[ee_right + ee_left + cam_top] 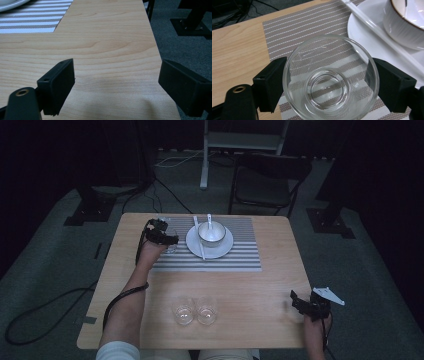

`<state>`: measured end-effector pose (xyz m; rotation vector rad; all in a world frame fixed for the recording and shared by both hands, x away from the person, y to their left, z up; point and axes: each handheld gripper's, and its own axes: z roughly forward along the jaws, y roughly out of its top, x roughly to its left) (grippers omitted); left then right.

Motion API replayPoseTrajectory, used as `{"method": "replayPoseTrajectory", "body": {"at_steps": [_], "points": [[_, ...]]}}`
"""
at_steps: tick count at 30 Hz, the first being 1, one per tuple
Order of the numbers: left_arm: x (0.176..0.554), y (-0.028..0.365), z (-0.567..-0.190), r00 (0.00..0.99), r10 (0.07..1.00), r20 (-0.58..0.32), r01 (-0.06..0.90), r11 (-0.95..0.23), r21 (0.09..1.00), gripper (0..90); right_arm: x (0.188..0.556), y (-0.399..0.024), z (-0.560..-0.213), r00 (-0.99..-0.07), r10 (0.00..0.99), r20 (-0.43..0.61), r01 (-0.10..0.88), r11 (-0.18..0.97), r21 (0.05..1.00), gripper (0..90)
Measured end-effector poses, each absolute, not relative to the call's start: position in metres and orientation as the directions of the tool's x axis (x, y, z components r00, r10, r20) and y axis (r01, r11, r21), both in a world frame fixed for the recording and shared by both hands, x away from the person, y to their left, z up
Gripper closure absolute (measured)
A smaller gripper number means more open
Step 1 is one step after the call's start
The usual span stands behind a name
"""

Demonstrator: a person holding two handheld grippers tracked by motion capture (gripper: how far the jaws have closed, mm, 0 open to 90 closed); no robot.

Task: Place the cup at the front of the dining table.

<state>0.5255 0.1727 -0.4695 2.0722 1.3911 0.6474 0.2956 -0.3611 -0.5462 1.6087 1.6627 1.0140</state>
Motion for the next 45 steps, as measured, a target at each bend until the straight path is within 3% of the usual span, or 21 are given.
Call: {"method": "replayPoseTrajectory", "body": {"at_steps": [24, 26, 29, 30, 32, 45], "points": [[0.515, 0.183, -0.477, 0.329, 0.944, 0.002, 0.677, -0.237, 0.697, 17.4, 0.295, -0.361, -0.546, -0.083, 0.993, 0.080, 0.525, -0.025, 0.851, 13.1], [0.515, 0.185, -0.476, 0.347, 0.938, -0.012, 0.678, -0.242, 0.694, 9.4, 0.295, -0.361, -0.546, -0.083, 0.993, 0.081, 0.526, -0.025, 0.850, 13.1], [0.513, 0.187, -0.475, 0.344, 0.939, -0.025, 0.675, -0.229, 0.701, 7.9, 0.295, -0.361, -0.546, -0.083, 0.993, 0.080, 0.525, -0.024, 0.851, 13.1], [0.514, 0.187, -0.476, 0.343, 0.939, -0.027, 0.684, -0.230, 0.692, 1.6, 0.295, -0.361, -0.546, -0.083, 0.993, 0.080, 0.526, -0.024, 0.850, 13.1], [0.515, 0.188, -0.477, 0.361, 0.931, -0.046, 0.707, -0.241, 0.665, 1.7, 0.295, -0.361, -0.546, -0.084, 0.993, 0.079, 0.526, -0.023, 0.850, 13.1], [0.494, 0.204, -0.471, 0.344, 0.939, -0.018, 0.664, -0.229, 0.712, 1.9, 0.295, -0.360, -0.546, -0.082, 0.994, 0.071, 0.526, -0.018, 0.850, 13.1]]}}
